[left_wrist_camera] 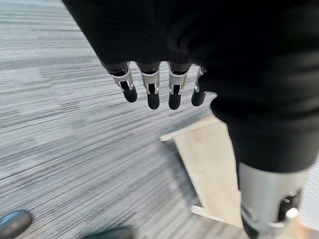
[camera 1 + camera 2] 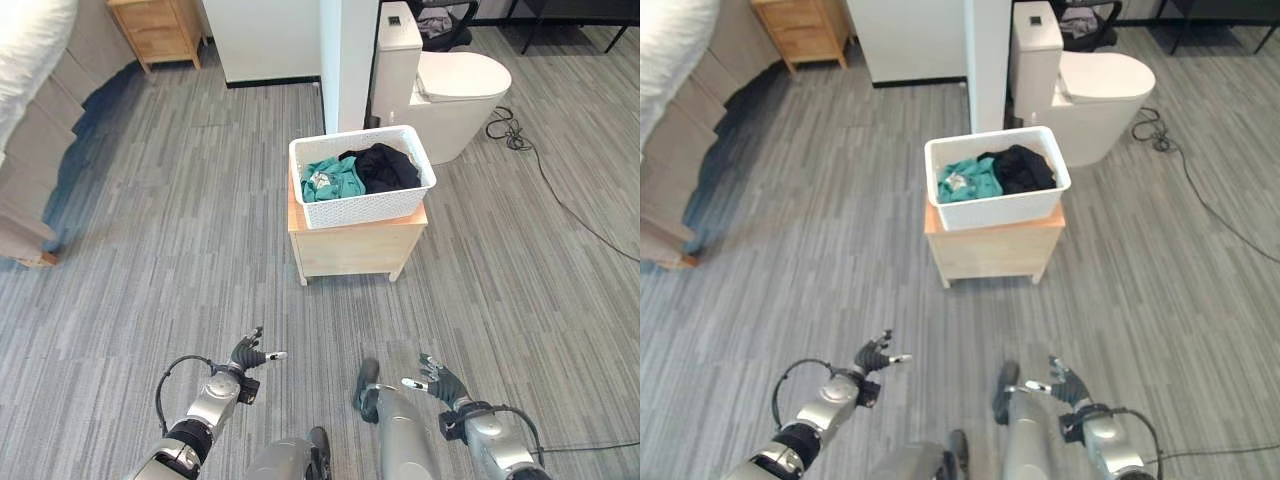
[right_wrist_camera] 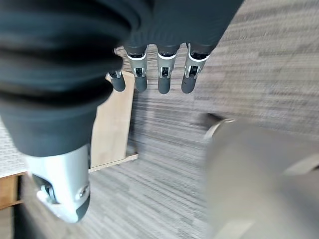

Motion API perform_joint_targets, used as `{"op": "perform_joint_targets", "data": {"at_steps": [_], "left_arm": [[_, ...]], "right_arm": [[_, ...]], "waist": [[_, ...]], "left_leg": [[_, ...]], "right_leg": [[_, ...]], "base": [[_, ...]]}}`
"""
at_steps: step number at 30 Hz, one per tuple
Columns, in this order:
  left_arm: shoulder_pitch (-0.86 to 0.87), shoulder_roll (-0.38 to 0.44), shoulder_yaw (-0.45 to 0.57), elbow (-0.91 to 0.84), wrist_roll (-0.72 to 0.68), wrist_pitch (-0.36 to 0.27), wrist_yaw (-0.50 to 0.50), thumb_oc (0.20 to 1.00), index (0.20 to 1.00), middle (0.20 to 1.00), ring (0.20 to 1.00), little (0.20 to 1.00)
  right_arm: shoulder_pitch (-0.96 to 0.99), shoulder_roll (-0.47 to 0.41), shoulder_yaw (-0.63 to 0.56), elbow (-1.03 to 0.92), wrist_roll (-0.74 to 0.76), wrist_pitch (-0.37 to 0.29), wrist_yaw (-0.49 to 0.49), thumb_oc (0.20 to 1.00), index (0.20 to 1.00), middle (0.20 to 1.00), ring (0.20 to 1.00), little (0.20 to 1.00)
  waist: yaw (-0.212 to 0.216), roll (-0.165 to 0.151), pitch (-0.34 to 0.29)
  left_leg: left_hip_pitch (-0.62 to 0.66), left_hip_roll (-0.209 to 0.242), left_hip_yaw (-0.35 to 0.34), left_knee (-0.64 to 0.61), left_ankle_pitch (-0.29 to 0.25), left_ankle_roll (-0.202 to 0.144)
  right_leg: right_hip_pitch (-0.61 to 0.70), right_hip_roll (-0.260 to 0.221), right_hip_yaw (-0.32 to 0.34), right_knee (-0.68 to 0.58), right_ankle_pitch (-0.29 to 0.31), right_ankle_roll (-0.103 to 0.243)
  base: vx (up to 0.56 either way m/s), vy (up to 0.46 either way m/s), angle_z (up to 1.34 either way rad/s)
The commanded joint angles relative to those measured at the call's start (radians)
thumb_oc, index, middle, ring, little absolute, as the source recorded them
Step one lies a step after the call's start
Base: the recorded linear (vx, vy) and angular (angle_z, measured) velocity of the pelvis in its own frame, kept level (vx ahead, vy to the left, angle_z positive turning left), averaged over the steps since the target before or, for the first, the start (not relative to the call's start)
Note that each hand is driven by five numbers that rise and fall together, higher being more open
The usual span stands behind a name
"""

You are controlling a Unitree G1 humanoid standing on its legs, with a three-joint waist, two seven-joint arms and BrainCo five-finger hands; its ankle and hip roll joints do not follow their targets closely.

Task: Grab the laundry basket,head to the washer,open it,put in the laundry and shut it.

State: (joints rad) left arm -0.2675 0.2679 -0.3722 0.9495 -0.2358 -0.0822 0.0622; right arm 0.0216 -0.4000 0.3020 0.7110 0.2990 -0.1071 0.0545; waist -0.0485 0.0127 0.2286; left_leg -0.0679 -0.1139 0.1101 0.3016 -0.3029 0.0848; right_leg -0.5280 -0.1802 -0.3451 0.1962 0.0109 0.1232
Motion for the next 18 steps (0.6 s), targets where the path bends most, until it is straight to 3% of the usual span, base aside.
{"op": "perform_joint_targets", "data": {"at_steps": [1,5,6,7,9,10,12,14,15,16,17,18], "left_arm": [[-0.008,0.020,0.016,-0.068,-0.046,-0.041,-0.009,1.000,1.000,1.000,1.000,1.000],[0.001,0.011,0.026,-0.055,-0.104,-0.052,-0.011,1.000,1.000,1.000,1.000,1.000],[0.007,0.014,0.032,-0.047,-0.109,-0.049,-0.010,1.000,1.000,1.000,1.000,1.000],[0.008,0.020,0.033,-0.052,-0.108,-0.044,-0.011,1.000,1.000,1.000,1.000,1.000],[-0.008,0.026,0.024,-0.051,-0.107,-0.041,-0.008,1.000,1.000,1.000,1.000,1.000],[-0.022,0.032,0.020,-0.049,-0.102,-0.035,-0.004,1.000,1.000,1.000,1.000,1.000],[-0.054,0.033,0.001,-0.046,-0.099,-0.034,-0.003,1.000,1.000,1.000,1.000,1.000],[-0.077,0.027,-0.016,-0.028,-0.081,-0.033,-0.004,1.000,1.000,1.000,1.000,1.000],[-0.087,0.027,-0.022,-0.021,-0.071,-0.037,-0.001,1.000,1.000,1.000,1.000,1.000],[-0.093,0.030,-0.024,-0.017,-0.066,-0.041,-0.003,1.000,1.000,1.000,1.000,1.000],[-0.083,0.037,-0.017,-0.023,-0.063,-0.051,0.002,1.000,1.000,1.000,1.000,1.000],[-0.074,0.051,-0.020,-0.042,-0.072,-0.048,-0.005,1.000,1.000,1.000,1.000,1.000]], "right_arm": [[-0.016,-0.021,-0.021,-0.018,-0.014,-0.032,0.021,1.000,1.000,1.000,1.000,1.000],[0.001,-0.028,-0.013,-0.014,-0.016,-0.030,0.029,1.000,1.000,1.000,1.000,1.000],[0.002,-0.035,-0.009,-0.007,-0.016,-0.030,0.029,1.000,1.000,1.000,1.000,1.000],[0.002,-0.046,-0.007,-0.026,-0.022,-0.028,0.028,1.000,1.000,1.000,1.000,1.000],[-0.011,-0.060,0.007,-0.025,-0.013,-0.031,0.023,1.000,1.000,1.000,1.000,1.000],[-0.015,-0.069,0.009,-0.036,-0.009,-0.026,0.019,1.000,1.000,1.000,1.000,1.000],[-0.014,-0.084,0.010,-0.055,-0.019,-0.022,0.019,1.000,1.000,1.000,1.000,1.000],[0.005,-0.099,-0.004,-0.084,-0.038,-0.022,0.015,1.000,1.000,1.000,1.000,1.000],[0.011,-0.103,-0.008,-0.087,-0.045,-0.025,0.013,1.000,1.000,1.000,1.000,1.000],[0.004,-0.107,-0.001,-0.097,-0.057,-0.030,0.014,1.000,1.000,1.000,1.000,1.000],[0.005,-0.131,0.012,-0.131,-0.084,-0.031,0.043,1.000,1.000,1.000,1.000,1.000],[-0.003,-0.114,0.014,-0.122,-0.084,-0.030,0.033,1.000,1.000,1.000,1.000,1.000]], "waist": [[-0.019,-0.013,-0.020],[-0.021,-0.008,-0.036],[-0.012,-0.017,-0.039],[-0.007,-0.028,-0.034],[0.006,-0.046,-0.014],[0.013,-0.054,-0.003],[0.022,-0.045,0.006],[0.017,-0.050,0.002],[0.022,-0.049,-0.002],[0.036,-0.051,-0.003],[0.056,-0.051,-0.008],[0.059,-0.056,-0.004]], "left_leg": [[0.161,0.069,0.001,-0.030,0.163,-0.124],[0.129,0.130,-0.020,0.056,0.259,-0.167],[0.073,0.181,-0.026,0.191,0.377,-0.190],[0.029,0.216,-0.009,0.272,0.428,-0.195],[-0.045,0.251,0.022,0.407,0.441,-0.183],[-0.084,0.253,0.027,0.419,0.432,-0.176],[-0.150,0.268,0.058,0.355,0.373,-0.183],[-0.216,0.296,0.165,0.157,0.334,-0.176],[-0.241,0.271,0.189,0.051,0.331,-0.174],[-0.264,0.230,0.164,-0.020,0.345,-0.168],[-0.234,0.187,0.105,-0.109,0.364,-0.140],[-0.214,0.166,0.062,-0.103,0.354,-0.134]], "right_leg": [[0.141,-0.003,0.058,-0.043,0.167,0.039],[0.184,0.046,0.052,-0.033,0.137,-0.006],[0.241,0.083,0.025,-0.053,0.102,-0.045],[0.271,0.091,0.016,-0.062,0.081,-0.066],[0.305,0.104,0.013,-0.069,0.043,-0.101],[0.317,0.112,0.009,-0.072,0.022,-0.113],[0.358,0.123,0.006,-0.081,-0.006,-0.097],[0.402,0.091,-0.026,-0.109,-0.009,-0.065],[0.418,0.084,-0.035,-0.116,-0.011,-0.051],[0.429,0.082,-0.026,-0.120,-0.010,-0.043],[0.431,0.081,-0.014,-0.106,-0.001,-0.034],[0.415,0.070,0.004,-0.073,0.002,-0.033]], "base": [[0.31,-0.170,0.32],[0.26,-0.224,0.72],[0.40,-0.434,0.24],[0.36,-0.436,0.13],[0.20,-0.286,-0.08],[0.20,-0.215,-0.32],[0.27,-0.114,-0.15],[0.28,0.015,0.28],[0.27,0.120,0.70],[0.27,0.206,0.88],[0.25,0.201,0.58],[0.22,0.216,-0.03]]}}
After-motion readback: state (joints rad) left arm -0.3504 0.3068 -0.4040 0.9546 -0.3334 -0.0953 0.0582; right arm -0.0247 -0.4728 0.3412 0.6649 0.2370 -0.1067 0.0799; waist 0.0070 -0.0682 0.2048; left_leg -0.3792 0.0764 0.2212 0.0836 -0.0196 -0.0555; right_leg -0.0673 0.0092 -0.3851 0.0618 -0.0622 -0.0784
